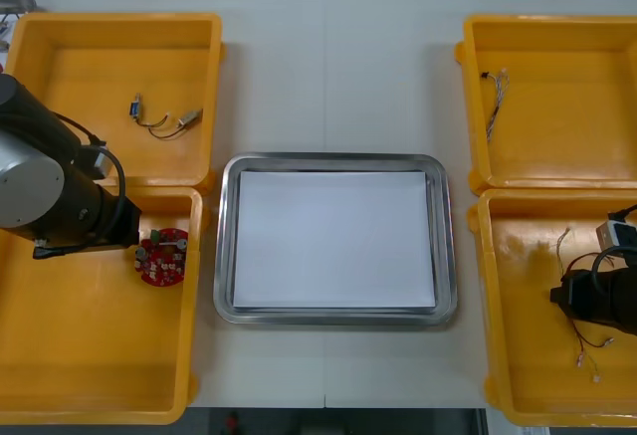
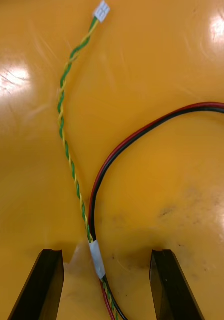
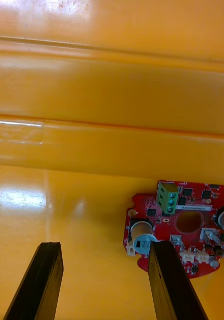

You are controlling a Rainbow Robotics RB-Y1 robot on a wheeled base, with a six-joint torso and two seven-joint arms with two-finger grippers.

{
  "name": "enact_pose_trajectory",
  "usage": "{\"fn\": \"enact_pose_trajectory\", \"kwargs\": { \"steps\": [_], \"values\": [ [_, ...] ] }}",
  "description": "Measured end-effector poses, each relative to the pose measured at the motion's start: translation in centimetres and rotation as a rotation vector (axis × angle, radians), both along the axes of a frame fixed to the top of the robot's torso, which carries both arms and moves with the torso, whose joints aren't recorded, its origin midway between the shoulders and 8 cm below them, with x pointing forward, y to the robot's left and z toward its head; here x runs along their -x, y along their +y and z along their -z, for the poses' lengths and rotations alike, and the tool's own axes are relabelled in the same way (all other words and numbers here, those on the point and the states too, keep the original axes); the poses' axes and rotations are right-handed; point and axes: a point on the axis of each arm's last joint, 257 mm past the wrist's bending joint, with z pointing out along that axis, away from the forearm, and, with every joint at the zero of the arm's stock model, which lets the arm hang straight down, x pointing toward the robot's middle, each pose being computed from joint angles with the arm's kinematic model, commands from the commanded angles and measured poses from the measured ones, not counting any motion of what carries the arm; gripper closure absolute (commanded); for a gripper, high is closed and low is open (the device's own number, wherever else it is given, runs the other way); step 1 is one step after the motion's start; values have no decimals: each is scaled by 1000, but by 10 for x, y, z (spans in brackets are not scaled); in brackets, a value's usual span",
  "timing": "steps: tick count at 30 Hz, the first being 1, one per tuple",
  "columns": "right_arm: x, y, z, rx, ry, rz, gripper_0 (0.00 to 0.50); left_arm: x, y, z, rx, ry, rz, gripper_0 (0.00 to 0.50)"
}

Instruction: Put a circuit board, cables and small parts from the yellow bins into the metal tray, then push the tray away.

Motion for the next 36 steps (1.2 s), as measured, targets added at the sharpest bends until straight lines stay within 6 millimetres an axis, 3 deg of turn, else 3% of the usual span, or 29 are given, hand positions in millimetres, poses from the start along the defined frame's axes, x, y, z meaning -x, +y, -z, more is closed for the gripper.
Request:
{"fn": "enact_pose_trajectory", "kwargs": {
  "steps": [18,19,20,21,22,36],
  "values": [
    [8,-2,8,30,8,-46,0,2,-9,22,-25,10,34,0],
    [8,-2,9,31,8,-46,51,1,-9,23,-24,9,34,0],
    [8,-2,9,32,6,-47,251,1,-9,23,-24,8,34,0],
    [8,-2,9,33,4,-48,251,1,-10,23,-24,6,33,0],
    [7,-2,9,33,2,-48,500,0,-10,23,-24,4,32,0],
    [8,0,9,33,-2,-51,500,-1,-17,30,15,2,-33,0]
  ]
}}
